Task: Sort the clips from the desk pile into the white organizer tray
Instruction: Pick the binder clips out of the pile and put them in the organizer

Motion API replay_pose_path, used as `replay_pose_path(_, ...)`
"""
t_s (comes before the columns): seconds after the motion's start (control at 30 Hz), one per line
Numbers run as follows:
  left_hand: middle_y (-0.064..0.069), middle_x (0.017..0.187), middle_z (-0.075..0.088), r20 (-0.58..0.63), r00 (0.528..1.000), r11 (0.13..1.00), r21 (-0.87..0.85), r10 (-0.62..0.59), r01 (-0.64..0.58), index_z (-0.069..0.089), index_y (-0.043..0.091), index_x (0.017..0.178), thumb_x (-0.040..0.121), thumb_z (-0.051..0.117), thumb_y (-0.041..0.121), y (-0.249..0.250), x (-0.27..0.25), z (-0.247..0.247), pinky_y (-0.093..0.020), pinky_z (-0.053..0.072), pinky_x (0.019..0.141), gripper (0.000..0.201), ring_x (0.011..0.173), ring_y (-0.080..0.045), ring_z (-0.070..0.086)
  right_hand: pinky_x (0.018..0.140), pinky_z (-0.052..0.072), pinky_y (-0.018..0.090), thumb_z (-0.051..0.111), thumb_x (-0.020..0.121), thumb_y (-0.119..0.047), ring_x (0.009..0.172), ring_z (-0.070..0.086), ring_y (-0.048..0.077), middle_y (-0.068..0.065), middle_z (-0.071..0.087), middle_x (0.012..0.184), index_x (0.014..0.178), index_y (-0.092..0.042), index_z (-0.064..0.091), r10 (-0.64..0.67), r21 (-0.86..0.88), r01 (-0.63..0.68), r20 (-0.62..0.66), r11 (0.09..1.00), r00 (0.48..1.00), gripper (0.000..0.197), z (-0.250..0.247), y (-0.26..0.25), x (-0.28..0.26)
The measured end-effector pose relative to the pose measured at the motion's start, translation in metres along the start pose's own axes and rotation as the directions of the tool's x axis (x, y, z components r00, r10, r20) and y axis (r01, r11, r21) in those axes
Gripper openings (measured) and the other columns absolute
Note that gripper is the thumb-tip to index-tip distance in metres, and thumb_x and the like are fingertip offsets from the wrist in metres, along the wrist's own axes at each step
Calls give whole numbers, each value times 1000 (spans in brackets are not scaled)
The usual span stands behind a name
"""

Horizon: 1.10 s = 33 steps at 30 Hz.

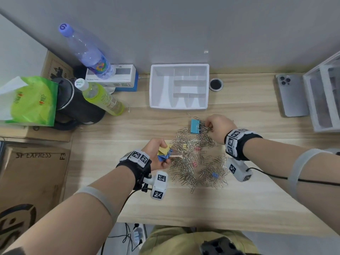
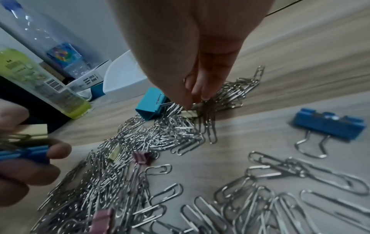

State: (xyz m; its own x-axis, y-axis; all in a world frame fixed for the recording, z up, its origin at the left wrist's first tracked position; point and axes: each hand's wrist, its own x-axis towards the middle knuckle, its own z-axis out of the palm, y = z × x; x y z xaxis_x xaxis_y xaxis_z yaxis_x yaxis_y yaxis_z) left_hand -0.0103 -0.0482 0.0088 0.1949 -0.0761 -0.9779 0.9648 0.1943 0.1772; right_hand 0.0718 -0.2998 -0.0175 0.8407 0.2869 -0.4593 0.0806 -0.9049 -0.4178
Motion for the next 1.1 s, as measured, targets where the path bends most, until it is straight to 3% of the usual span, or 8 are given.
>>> replay_pose_path(0.17, -7, 71, 44, -8, 1000, 1000, 1, 14, -14, 52, 8, 96, 65, 46, 16, 0, -1, 1, -24, 30, 52, 32, 52, -19, 41, 80, 48, 33, 66, 78, -9, 97, 59, 27, 5, 58, 108, 115, -15, 61, 30, -39, -30, -5, 999, 1000, 37, 7, -4, 3)
replay_pose_path(0.23, -7, 69, 43, -11, 1000, 1000, 16, 14, -13, 52, 7, 89, 69, 45, 15, -1, -1, 1, -25, 32, 54, 23, 53, -19, 40, 78, 49, 33, 63, 79, -9, 96, 60, 27, 5, 59, 106, 109, -15, 63, 35, -56, -35, 1, 998, 999, 31, 7, -3, 2)
replay_pose_path(0.4, -8, 70, 43, -29, 1000, 998, 59, 9, -7, 47, 7, 92, 71, 44, 14, -3, 1, 2, -26, 36, 52, 22, 51, -21, 42, 72, 49, 30, 67, 78, -17, 89, 59, 21, -1, 60, 100, 98, -21, 68, 58, -89, -55, 37, 995, 998, 20, 4, -6, -2)
replay_pose_path(0.57, -7, 70, 42, -32, 999, 996, 82, 20, -18, 48, 6, 84, 75, 43, 13, -1, -1, 4, -26, 36, 51, 13, 51, -20, 41, 70, 48, 28, 66, 77, -15, 86, 59, 20, -2, 64, 100, 91, -25, 63, 57, -82, -49, 95, 995, 994, 17, 2, -6, -6)
replay_pose_path(0.77, -7, 71, 41, -38, 999, 992, 122, 28, -23, 44, 6, 94, 75, 42, 13, 1, -6, 5, -25, 38, 49, 21, 52, -21, 41, 88, 52, 35, 60, 80, -8, 117, 57, 25, 9, 65, 114, 85, -30, 60, -28, -50, 36, 153, 998, 988, 23, -3, -8, -14)
replay_pose_path(0.9, -9, 73, 44, -46, 999, 990, 140, 25, -18, 47, 7, 99, 71, 42, 11, 3, -7, 7, -25, 40, 47, 29, 51, -22, 44, 83, 53, 40, 59, 81, -6, 95, 60, 21, -7, 60, 91, 81, -28, 59, -124, -69, 130, 88, 989, 988, 23, -4, -6, -22)
replay_pose_path(1.1, -9, 77, 46, -48, 998, 986, 163, 40, -31, 52, 6, 98, 73, 41, 10, 6, -10, 9, -25, 38, 51, 27, 52, -22, 45, 77, 51, 44, 59, 80, -4, 83, 55, 22, -2, 53, 92, 78, -20, 56, -232, -32, 232, -12, 972, 973, 16, 0, -3, -31)
